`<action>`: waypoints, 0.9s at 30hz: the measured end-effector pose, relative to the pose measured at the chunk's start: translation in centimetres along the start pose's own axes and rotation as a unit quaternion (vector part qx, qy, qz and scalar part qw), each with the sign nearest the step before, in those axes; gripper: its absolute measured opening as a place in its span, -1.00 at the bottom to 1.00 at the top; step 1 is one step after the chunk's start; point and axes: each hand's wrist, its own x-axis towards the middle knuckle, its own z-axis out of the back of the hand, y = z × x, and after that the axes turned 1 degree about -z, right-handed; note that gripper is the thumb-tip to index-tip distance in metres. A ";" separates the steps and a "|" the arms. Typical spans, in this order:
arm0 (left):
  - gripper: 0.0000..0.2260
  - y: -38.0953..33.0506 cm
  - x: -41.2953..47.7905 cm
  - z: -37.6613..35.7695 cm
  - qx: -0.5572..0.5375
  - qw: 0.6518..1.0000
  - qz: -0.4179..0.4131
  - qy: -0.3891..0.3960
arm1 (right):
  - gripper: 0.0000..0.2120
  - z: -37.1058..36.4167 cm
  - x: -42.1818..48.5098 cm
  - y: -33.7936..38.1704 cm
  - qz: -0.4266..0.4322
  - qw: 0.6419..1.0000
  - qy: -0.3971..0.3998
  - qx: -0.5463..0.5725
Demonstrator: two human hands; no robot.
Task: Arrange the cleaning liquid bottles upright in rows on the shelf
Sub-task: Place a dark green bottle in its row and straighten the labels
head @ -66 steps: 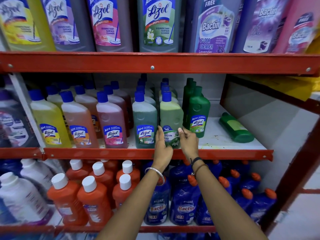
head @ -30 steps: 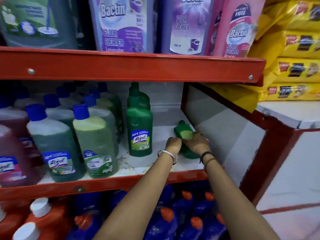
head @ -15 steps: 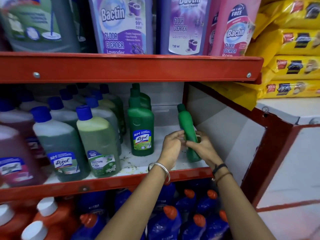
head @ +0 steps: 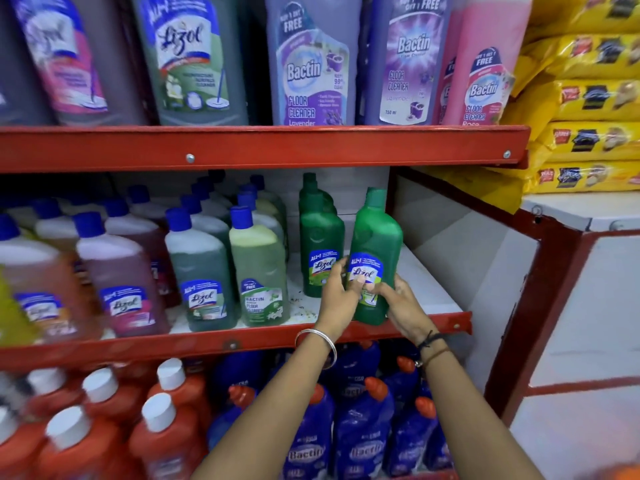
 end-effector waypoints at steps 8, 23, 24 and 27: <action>-0.56 1.2 -1.0 2.9 0.046 0.992 -0.034 -0.116 | -0.57 -2.1 0.0 1.0 0.029 0.991 0.064 -0.115; -0.48 3.3 -2.0 5.1 0.135 0.982 -0.050 -0.121 | -0.50 -3.8 0.3 -0.3 0.040 0.985 0.075 -0.151; -0.47 3.4 -2.0 5.1 0.140 0.982 -0.047 -0.119 | -0.50 -3.7 0.3 -0.3 0.040 0.984 0.076 -0.156; -0.49 3.2 -2.1 5.0 0.144 0.981 -0.043 -0.121 | -0.51 -3.5 0.4 -0.3 0.042 0.983 0.077 -0.162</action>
